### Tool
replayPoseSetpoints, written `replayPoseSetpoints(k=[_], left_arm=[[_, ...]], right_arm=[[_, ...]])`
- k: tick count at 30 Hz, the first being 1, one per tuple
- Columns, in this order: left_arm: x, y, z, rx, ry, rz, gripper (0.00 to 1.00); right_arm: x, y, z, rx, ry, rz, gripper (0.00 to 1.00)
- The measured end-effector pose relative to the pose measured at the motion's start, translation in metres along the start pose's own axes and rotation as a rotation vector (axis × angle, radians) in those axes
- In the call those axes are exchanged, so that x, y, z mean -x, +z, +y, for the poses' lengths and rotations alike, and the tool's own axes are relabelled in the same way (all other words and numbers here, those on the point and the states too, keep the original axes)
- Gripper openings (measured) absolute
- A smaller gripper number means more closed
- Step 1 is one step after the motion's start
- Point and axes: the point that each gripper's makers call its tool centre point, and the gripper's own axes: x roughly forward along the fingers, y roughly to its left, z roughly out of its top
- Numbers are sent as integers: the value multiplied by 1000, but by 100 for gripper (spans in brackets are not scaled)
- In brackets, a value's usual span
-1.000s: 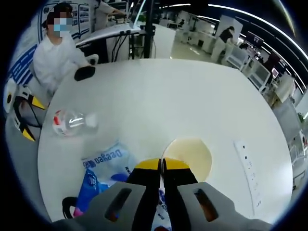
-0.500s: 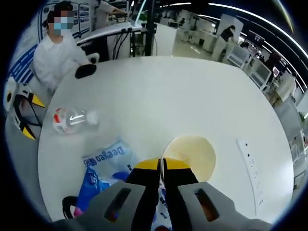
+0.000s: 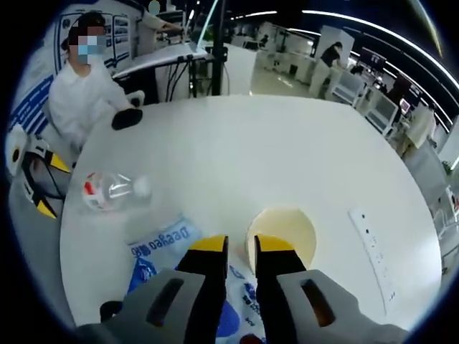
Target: Arrange the tabletop items into an orderly group along one side of the table until the central work area is clear of visible clutter.
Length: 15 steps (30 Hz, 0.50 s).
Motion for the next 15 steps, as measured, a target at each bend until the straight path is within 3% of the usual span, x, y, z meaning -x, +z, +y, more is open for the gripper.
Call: replayPoseSetpoints(k=[7, 15], left_arm=[[0, 0, -1, -1, -2, 0, 55], [0, 1, -1, -5, -1, -1, 53]], right_arm=[[23, -3, 1, -38, -26, -41, 16], [53, -20, 14, -73, -59, -56, 20]])
